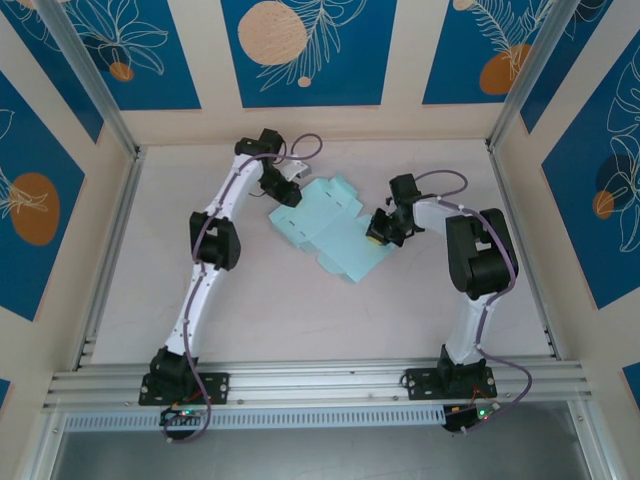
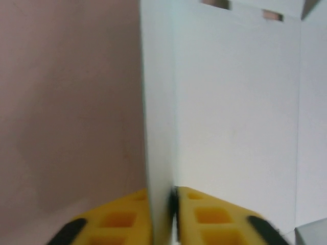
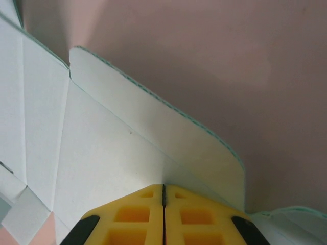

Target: Fold the paper box

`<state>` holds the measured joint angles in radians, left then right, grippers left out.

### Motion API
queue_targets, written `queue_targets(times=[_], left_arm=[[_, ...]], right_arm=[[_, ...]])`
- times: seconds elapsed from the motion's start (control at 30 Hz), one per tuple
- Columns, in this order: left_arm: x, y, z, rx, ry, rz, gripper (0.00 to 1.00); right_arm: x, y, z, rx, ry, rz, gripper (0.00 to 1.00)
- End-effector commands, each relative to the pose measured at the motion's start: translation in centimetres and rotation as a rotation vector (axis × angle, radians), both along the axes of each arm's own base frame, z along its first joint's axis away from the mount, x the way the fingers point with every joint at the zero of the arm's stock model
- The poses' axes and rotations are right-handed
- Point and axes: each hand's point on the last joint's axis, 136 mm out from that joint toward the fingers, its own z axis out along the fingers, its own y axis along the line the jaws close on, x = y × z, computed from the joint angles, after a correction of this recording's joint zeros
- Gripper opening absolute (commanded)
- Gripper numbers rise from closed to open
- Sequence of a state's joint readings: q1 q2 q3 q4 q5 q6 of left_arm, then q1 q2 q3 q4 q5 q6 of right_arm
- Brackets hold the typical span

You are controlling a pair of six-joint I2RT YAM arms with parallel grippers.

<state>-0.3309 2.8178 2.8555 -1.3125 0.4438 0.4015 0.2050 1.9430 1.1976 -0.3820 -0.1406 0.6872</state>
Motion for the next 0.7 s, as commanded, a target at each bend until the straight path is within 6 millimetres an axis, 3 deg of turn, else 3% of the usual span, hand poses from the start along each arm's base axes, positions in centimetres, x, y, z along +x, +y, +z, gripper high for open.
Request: queue_targets(times=[0.0, 0.17, 0.37, 0.43, 0.67], left_arm=[[-1.3, -1.3, 2.3, 0.000, -0.018, -0.041, 0.02], [-0.8, -1.6, 4.3, 0.043, -0.115, -0.070, 0.00], [-0.4, -2.0, 7.5, 0.149, -0.305, -0.166, 0.00], [-0.7, -2.2, 7.6, 0.203, -0.364, -0.212, 0.00], [-1.3, -2.1, 8.4, 0.298, -0.470, -0.233, 0.00]], right_arm=[[-0.2, -0.2, -1.3, 0.035, 0.053, -0.031, 0.09], [-0.2, 0.1, -0.6, 0.133, 0.050, -0.046, 0.09], [0.8, 0.7, 3.5, 0.253, -0.029, -0.035, 0.09], [1.0, 0.8, 4.4, 0.263, -0.047, -0.027, 0.09], [0.2, 1.3, 4.1, 0.268, -0.044, -0.028, 0.09]])
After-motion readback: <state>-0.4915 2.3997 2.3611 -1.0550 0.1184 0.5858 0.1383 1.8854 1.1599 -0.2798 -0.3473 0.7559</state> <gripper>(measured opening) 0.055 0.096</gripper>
